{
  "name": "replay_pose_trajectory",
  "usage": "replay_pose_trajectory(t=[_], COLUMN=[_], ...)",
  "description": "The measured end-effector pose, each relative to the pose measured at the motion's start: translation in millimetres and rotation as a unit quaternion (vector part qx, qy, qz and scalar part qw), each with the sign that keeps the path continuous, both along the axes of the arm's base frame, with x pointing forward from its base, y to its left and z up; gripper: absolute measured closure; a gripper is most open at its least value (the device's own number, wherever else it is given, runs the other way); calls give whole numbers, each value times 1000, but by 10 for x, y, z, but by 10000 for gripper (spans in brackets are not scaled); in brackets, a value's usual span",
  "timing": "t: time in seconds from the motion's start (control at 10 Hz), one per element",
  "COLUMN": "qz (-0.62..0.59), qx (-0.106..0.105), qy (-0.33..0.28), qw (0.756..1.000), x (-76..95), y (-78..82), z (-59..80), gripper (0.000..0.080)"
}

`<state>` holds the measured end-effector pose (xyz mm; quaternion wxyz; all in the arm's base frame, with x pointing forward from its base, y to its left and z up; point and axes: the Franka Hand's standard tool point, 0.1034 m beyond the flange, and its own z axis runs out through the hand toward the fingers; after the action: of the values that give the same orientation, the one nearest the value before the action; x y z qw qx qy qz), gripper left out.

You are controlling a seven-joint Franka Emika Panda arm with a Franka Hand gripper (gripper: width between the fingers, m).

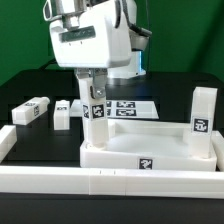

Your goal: Assemble desk

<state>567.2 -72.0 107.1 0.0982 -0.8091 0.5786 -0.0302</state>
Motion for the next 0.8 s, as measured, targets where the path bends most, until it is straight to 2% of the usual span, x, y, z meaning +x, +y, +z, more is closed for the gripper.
replay_pose_trajectory(t=[0.2,0.6,0.7,0.8], qz=[-108,-88,-45,-3], qx=[26,23,14,7], qy=[12,12,8,2], qw=[994,996,999,1000], x=[1,3,14,16], y=[36,77,91,96], z=[-6,-8,0,2], gripper=[509,509,268,187])
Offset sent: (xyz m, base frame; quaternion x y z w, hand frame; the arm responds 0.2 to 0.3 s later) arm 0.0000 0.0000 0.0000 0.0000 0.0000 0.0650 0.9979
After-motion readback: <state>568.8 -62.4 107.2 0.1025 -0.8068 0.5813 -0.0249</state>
